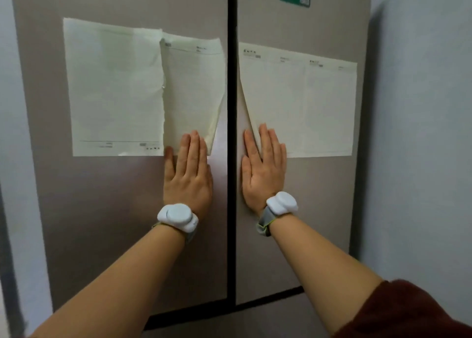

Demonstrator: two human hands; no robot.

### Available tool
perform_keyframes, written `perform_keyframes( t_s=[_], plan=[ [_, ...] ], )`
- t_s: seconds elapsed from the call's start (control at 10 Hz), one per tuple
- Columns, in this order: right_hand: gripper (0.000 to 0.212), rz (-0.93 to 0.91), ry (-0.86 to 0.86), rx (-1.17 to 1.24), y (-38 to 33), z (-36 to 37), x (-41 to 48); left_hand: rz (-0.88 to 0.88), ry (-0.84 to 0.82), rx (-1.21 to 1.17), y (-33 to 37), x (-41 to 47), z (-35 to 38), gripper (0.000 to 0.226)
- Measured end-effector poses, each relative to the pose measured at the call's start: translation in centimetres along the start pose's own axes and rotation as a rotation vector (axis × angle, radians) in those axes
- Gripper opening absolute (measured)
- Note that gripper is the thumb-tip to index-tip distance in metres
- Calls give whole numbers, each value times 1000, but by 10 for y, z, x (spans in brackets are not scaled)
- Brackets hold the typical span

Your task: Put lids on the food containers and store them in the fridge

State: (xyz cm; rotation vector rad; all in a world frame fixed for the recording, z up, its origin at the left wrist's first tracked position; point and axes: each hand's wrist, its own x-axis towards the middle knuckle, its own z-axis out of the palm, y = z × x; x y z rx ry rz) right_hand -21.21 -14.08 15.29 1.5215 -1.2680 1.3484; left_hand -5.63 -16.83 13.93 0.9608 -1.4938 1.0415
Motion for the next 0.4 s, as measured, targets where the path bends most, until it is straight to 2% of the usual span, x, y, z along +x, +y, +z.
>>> perform_keyframes(
  t_s=[0.2, 0.3, 0.4],
  plan=[
    [52, -7, -53, -106, 6, 15, -12, 4, 7, 11, -1, 0, -1, 53],
    [52, 29, -74, -14, -8, 3, -6, 16, 16, 32, 1, 4, -4, 53],
    [46, 169, -41, 339, -15, -28, -10, -7, 46, 27, 2, 1, -2, 53]
  ],
)
